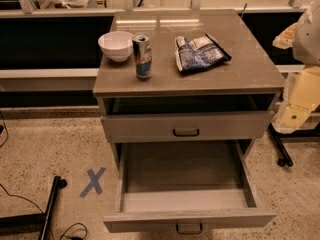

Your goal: Close middle drawer

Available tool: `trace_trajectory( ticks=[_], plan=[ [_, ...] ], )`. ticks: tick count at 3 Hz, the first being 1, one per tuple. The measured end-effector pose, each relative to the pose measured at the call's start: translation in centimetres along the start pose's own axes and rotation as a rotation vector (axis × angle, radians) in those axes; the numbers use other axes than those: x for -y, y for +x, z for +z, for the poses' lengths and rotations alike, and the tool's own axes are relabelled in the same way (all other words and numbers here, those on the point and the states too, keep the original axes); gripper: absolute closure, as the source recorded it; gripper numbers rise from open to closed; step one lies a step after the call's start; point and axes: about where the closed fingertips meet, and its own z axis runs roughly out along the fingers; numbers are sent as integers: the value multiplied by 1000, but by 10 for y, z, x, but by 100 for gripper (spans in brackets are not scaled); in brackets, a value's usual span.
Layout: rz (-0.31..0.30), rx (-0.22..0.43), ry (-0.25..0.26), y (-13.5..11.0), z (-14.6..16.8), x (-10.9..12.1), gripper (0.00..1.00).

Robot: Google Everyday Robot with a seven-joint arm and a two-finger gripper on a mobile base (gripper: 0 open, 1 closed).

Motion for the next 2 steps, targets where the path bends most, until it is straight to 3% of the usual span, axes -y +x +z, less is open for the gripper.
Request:
trace_trajectory(
  ticks=[1, 2],
  plan=[
    [4, 1, -7, 1, 5, -1, 0],
    [26, 10, -56, 5, 34, -10, 0]
  ],
)
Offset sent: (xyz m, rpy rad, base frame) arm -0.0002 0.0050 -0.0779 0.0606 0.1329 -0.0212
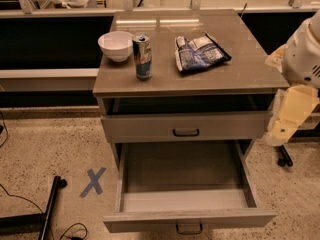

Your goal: Close middle drawer

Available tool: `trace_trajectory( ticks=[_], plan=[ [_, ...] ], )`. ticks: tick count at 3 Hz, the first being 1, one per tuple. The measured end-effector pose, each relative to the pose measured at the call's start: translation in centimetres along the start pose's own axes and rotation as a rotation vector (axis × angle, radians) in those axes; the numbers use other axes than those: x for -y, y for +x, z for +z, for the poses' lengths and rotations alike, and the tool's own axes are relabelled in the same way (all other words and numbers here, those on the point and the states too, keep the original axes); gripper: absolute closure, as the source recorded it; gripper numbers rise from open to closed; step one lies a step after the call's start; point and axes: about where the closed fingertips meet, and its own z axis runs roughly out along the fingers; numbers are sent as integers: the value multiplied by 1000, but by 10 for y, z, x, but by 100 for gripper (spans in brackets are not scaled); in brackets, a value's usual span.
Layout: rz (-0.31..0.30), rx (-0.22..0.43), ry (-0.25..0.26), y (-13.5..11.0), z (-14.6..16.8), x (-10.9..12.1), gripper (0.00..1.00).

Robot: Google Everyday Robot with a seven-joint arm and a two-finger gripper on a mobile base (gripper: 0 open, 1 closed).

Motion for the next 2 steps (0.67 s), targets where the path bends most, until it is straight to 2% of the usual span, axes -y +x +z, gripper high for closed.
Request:
trace_trajectory(
  ticks=[1, 2],
  plan=[
    [-36, 80, -15, -15, 23, -36, 0],
    [-4, 174, -45, -2, 81, -75, 0]
  ],
)
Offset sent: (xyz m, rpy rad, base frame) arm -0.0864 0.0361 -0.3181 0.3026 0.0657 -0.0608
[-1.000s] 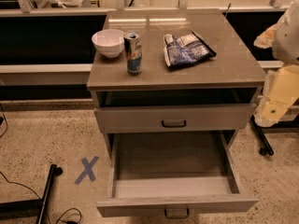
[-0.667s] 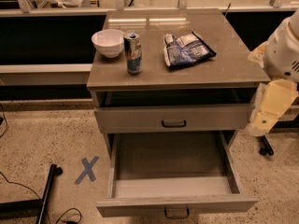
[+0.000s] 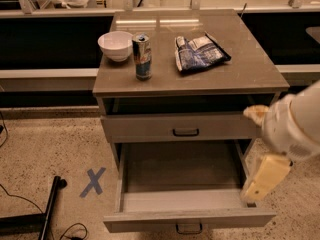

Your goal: Close middle drawer

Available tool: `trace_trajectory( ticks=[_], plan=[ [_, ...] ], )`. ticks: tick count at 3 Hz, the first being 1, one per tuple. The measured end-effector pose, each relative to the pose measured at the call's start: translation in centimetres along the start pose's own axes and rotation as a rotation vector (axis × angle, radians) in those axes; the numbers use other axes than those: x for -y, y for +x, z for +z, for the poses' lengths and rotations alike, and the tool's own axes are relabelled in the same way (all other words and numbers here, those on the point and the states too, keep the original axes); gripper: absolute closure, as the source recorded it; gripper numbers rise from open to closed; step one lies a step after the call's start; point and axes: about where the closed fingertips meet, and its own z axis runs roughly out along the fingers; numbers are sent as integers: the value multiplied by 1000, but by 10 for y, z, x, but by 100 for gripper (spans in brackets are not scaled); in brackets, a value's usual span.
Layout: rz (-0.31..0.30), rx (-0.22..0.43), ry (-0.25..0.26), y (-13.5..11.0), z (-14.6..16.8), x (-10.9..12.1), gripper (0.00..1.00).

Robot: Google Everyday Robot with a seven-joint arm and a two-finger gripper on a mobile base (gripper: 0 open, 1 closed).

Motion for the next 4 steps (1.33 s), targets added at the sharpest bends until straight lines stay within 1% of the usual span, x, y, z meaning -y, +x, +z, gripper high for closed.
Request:
trace_trajectory(
  ticks=[1, 2, 3, 4],
  plan=[
    [46, 2, 9, 27, 36, -15, 0],
    [111, 107, -64, 50, 74, -4, 0],
    [137, 237, -125, 89, 128, -9, 0],
    [131, 404, -136, 116, 159, -19, 0]
  ],
)
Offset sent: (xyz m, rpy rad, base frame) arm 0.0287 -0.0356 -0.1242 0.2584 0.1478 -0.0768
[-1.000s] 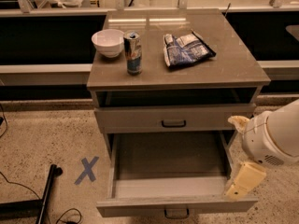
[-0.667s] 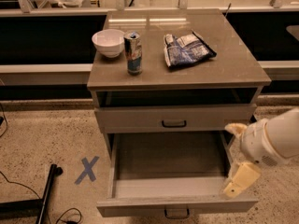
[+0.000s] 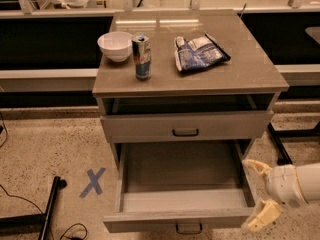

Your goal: Close middle drawer

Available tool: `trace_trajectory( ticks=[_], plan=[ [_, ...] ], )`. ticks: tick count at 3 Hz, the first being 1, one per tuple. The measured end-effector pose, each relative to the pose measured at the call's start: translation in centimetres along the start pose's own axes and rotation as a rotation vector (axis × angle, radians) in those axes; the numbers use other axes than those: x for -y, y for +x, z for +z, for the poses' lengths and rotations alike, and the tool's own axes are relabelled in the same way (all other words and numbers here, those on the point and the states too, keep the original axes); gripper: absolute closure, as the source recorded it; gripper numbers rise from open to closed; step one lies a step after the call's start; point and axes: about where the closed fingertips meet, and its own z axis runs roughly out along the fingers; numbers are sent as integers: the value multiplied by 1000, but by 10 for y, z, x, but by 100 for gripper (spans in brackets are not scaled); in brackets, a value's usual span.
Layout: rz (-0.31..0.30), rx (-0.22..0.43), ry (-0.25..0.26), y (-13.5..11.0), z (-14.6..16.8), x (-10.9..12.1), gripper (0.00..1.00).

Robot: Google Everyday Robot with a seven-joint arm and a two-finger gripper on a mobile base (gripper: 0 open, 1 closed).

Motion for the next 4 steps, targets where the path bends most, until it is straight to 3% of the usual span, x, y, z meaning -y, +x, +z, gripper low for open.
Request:
trace_trajectory(
  ticks=[1, 2, 3, 4],
  plan=[
    [-124, 90, 12, 8, -7, -2, 0],
    [-187, 102, 16, 9, -8, -3, 0],
    [-269, 77, 19, -15, -7, -16, 0],
    [-425, 104, 15, -74, -38, -70, 0]
  ],
)
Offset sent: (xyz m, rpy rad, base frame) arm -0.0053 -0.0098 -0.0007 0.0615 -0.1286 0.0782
